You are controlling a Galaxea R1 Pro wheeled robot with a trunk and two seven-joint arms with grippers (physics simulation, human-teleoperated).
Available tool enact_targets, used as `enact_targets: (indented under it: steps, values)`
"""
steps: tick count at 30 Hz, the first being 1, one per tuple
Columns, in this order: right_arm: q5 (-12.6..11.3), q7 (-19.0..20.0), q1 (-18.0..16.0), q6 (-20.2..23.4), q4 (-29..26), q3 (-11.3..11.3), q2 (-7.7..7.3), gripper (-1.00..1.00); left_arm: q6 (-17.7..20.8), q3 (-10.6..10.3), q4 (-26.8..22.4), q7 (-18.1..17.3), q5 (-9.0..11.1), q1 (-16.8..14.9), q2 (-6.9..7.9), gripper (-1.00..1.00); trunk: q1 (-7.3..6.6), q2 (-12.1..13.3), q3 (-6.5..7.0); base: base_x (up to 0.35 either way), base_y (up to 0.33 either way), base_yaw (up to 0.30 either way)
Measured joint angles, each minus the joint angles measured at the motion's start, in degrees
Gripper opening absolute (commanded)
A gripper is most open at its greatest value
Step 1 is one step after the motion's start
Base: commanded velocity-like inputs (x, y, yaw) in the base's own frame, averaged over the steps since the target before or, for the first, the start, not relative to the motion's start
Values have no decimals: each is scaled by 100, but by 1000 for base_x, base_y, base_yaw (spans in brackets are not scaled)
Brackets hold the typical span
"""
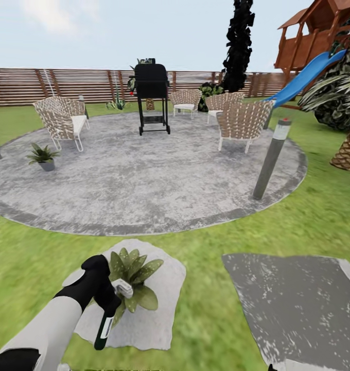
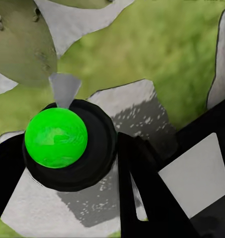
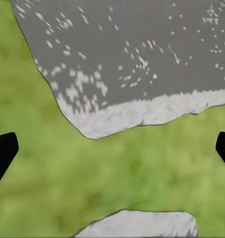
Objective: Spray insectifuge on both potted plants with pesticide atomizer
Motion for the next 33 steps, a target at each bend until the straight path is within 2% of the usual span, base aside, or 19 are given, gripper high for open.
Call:
enact_targets:
  steps: [4, 16, 23, 26, 30, 33]
  values:
    - [0, 0, 0, 0, 0, 0, 0, 100, 0, 2, 0, -3, -2, 10, 0, -100, 0, 0, 0, -2, -289, 224]
    - [0, 0, 1, 1, -1, 0, 7, 100, 0, 5, 1, -5, -3, 60, 16, -100, 0, 0, 0, 0, -289, 42]
    - [0, 2, 1, 2, 0, -1, 9, 100, 0, 57, 9, 21, -14, 97, 95, -100, -1, 0, 0, 51, -197, 263]
    - [0, 3, 1, 4, 0, -1, 9, 100, -13, 75, 10, 41, 5, 103, 186, -100, 0, 0, 0, 29, -16, 278]
    - [1, 3, 1, 3, 0, -1, 9, 100, -13, 233, 9, 61, 31, 137, 208, -100, 0, 0, 0, 4, -2, 278]
    - [0, 3, 1, 3, 0, -1, 9, 100, -16, 350, 2, 141, 46, 283, 203, -100, 0, 0, 0, 0, 0, 211]
